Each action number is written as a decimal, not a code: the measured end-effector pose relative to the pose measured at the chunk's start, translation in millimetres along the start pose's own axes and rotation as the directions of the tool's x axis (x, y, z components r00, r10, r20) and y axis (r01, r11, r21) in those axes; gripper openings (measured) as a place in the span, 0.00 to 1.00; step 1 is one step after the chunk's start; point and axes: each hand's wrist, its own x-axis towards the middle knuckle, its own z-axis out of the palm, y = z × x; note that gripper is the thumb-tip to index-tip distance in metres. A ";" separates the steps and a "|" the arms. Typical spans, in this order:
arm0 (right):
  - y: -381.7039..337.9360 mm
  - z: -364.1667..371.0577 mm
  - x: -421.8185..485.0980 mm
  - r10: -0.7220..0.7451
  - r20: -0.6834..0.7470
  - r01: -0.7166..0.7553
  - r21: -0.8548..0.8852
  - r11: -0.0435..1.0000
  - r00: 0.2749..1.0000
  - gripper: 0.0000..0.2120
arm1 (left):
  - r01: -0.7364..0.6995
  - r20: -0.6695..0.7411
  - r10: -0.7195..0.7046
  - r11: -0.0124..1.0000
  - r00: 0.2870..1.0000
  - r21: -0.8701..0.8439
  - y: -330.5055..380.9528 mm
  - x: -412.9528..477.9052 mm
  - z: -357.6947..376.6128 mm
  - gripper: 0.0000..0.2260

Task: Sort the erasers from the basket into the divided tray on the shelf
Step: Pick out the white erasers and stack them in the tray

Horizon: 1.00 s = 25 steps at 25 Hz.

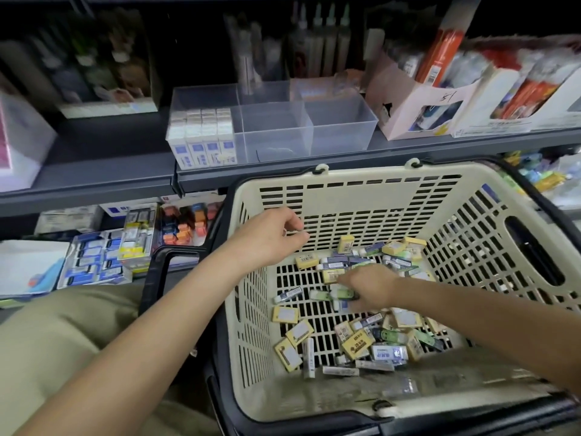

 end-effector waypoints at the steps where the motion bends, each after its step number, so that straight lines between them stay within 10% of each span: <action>1: 6.9 -7.3 -7.2 0.042 -0.003 -0.041 0.068 0.997 0.999 0.15 | 0.003 0.018 -0.003 1.000 1.000 -0.002 2.5 0.9 0.3 0.10; 7: 25.8 -48.3 -48.3 0.102 -0.122 0.000 0.639 0.769 0.987 0.15 | -0.052 0.248 0.033 0.996 0.968 0.072 48.7 21.4 37.9 0.10; 12: 19.3 -58.9 -54.5 0.185 -0.288 0.098 0.745 0.660 0.940 0.10 | -0.046 0.292 0.058 0.998 0.955 -0.046 68.1 39.8 58.7 0.13; 16: 27.9 -52.7 -50.1 0.243 -0.237 0.140 0.923 0.359 0.941 0.14 | 0.064 0.242 -0.017 0.980 0.970 -0.187 51.3 43.9 53.4 0.06; 20: 33.4 -18.7 -35.1 0.098 -0.054 -0.071 0.364 0.929 0.994 0.14 | 0.338 0.249 -0.252 0.845 0.935 -0.415 38.2 48.2 42.7 0.07; 25: 21.7 12.0 -14.3 -0.017 0.027 0.021 -0.122 0.992 0.999 0.24 | 0.492 0.379 -0.313 0.569 0.871 -0.659 39.4 49.8 41.8 0.02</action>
